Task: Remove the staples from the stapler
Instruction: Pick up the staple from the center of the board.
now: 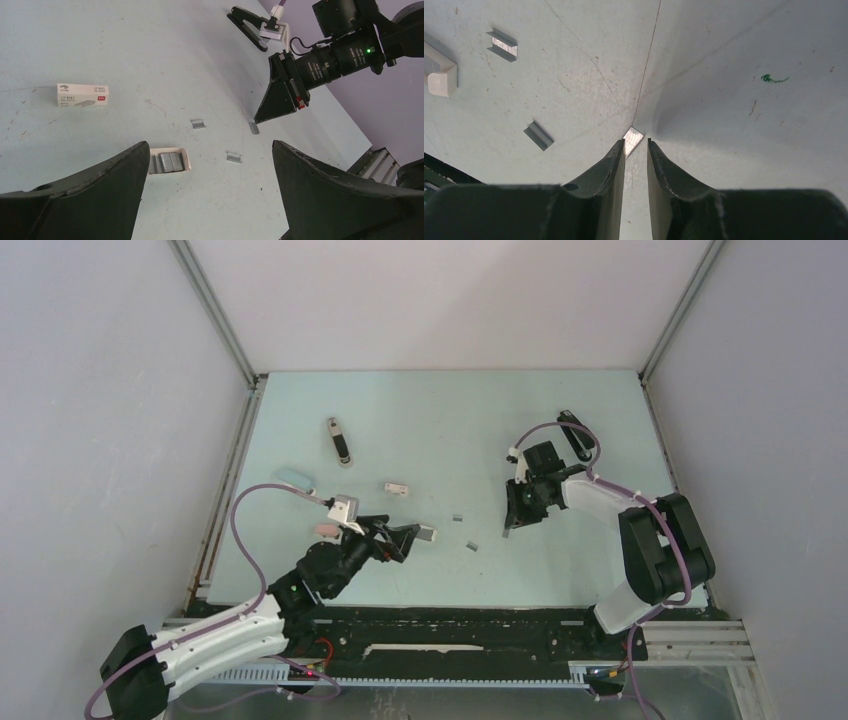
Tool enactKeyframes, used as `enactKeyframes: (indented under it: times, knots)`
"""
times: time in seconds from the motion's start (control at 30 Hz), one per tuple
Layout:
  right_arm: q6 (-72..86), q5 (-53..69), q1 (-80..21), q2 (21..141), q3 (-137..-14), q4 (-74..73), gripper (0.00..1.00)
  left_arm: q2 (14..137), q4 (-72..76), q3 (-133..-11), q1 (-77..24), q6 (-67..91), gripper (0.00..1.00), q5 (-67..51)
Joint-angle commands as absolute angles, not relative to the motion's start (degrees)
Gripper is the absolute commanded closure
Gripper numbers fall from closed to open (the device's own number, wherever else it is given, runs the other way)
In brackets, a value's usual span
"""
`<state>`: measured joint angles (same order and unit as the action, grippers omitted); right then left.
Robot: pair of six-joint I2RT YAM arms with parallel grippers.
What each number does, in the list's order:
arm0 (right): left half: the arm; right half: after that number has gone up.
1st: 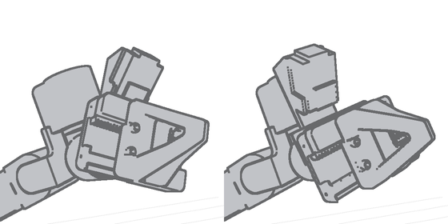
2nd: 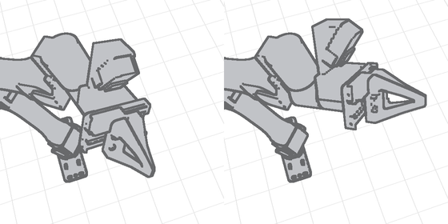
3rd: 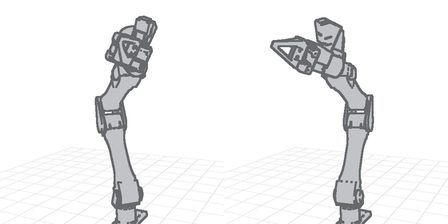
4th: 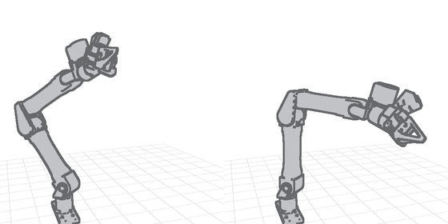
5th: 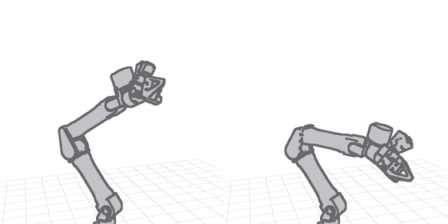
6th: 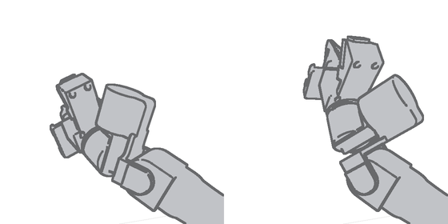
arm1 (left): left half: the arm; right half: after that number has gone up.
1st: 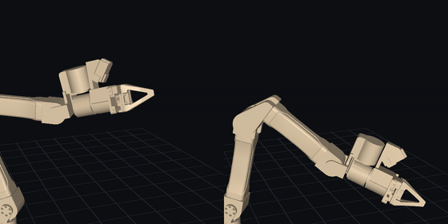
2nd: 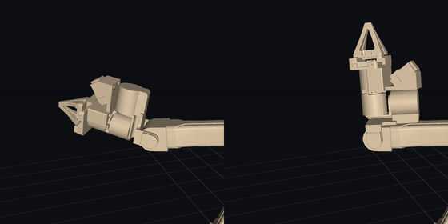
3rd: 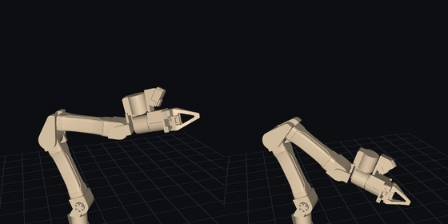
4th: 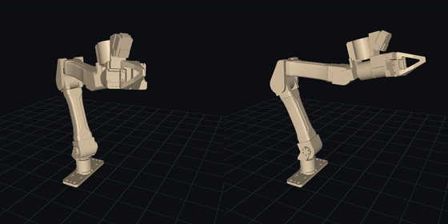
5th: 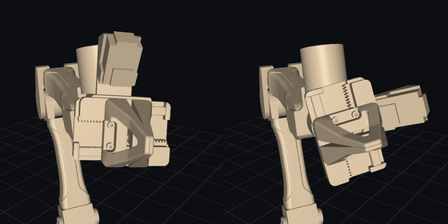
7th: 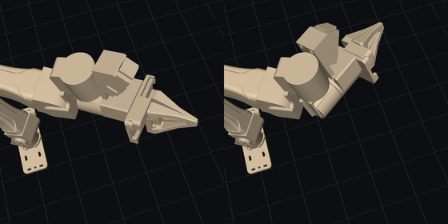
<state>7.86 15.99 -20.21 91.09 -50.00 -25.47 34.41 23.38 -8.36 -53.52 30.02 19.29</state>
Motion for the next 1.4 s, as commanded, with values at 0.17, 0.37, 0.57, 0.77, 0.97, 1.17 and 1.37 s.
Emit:
enactKeyframes:
  times: [0.17, 0.37, 0.57, 0.77, 0.97, 1.17, 1.37]
  knots:
    - [11.0, 17.1, -19.7, 90.1, -50.6, -24.5, 0.69, 33.6, 23.8, -8.6, -53.6, 30.3, 0.03, 19.8]
    - [12.9, 17.9, -19.2, 89.1, -49.2, -23.2, 0.70, 33.1, 23.2, -8.5, -53.6, 30.2, 0.03, 20.2]
    - [14.2, 16.9, -19.3, 90.4, -49.0, -23.1, 0.71, 32.8, 23.0, -8.3, -53.7, 30.3, 0.03, 20.2]
    - [15.1, 15.6, -18.9, 90.8, -49.0, -23.3, 0.72, 31.8, 22.9, -7.6, -53.6, 30.8, 0.03, 20.1]
    - [15.9, 15.7, -19.1, 92.7, -49.0, -23.6, 0.75, 30.5, 22.0, -7.3, -53.6, 30.9, 0.03, 20.3]
    - [16.5, 15.4, -18.9, 94.0, -49.0, -24.0, 0.75, 29.1, 21.3, -6.8, -53.6, 31.1, 0.03, 20.6]
    - [16.7, 15.6, -19.1, 95.4, -49.4, -24.5, 0.78, 28.2, 20.8, -6.5, -53.6, 31.1, 0.03, 20.8]
